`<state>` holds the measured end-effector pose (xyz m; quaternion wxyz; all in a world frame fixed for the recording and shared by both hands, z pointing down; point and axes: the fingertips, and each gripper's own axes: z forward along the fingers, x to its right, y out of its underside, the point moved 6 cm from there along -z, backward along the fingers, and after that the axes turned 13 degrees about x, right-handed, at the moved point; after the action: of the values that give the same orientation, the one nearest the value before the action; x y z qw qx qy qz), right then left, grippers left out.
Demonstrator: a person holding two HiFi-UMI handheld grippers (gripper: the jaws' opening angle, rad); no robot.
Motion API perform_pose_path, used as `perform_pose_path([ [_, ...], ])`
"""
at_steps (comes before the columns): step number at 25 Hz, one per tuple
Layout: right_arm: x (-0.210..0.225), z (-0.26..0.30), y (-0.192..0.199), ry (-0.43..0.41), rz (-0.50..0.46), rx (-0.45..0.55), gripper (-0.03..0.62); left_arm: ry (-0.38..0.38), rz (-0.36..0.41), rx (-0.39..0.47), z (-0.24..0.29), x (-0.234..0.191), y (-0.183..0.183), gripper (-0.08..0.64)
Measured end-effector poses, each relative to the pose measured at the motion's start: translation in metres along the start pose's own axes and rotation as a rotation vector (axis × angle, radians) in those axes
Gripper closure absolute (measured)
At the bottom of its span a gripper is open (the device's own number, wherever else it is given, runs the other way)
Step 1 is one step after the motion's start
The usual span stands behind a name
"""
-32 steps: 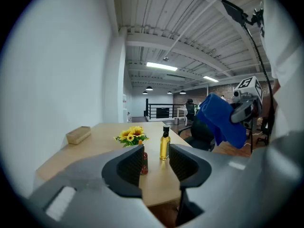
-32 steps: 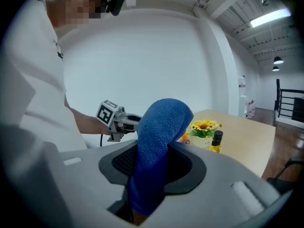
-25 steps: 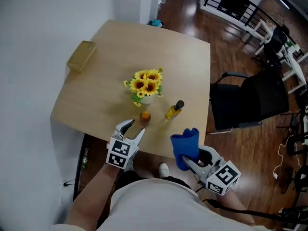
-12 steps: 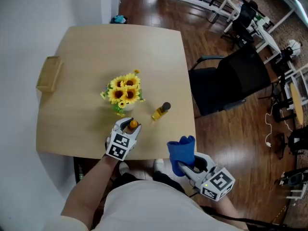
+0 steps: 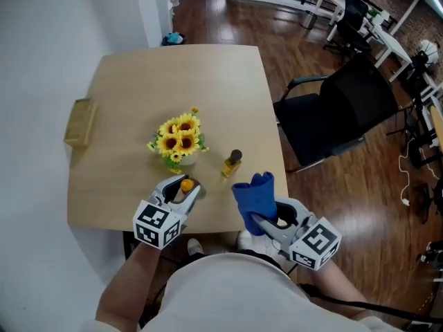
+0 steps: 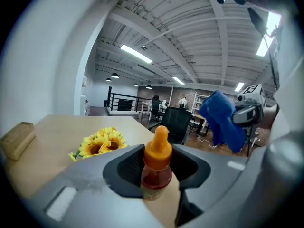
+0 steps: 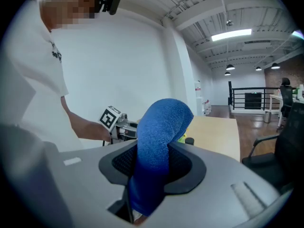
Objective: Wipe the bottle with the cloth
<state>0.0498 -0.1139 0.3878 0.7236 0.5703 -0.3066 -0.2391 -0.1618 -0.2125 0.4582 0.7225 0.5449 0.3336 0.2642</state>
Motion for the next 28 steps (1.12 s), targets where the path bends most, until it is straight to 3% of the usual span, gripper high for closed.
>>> perform_pose_path([
  [5,-0.009,0.036,-0.040,-0.167,-0.071,0.100,0.441,0.106,-0.034,0.038,-0.020,0.044,-0.050,0.397],
  [9,-0.016,0.059,-0.046,-0.276,-0.079,0.137,0.441,0.134,-0.077,0.091,-0.030,0.066,-0.076,0.397],
  [12,-0.010,0.060,-0.034,-0.305,-0.015,0.128,0.442,0.111,-0.090,0.111,-0.038,0.073,-0.088,0.398],
  [16,0.005,0.056,0.004,-0.313,0.027,0.037,0.442,0.075,-0.108,0.142,-0.048,0.081,-0.105,0.397],
  [21,0.026,0.050,0.049,-0.274,0.041,-0.060,0.442,0.039,-0.086,0.155,-0.050,0.088,-0.120,0.397],
  [25,0.024,0.032,0.023,-0.274,0.005,0.025,0.442,-0.024,-0.093,0.148,-0.046,0.085,-0.121,0.397],
  [28,-0.002,0.016,-0.023,-0.364,-0.088,0.128,0.442,-0.056,-0.104,0.133,-0.041,0.084,-0.117,0.397],
])
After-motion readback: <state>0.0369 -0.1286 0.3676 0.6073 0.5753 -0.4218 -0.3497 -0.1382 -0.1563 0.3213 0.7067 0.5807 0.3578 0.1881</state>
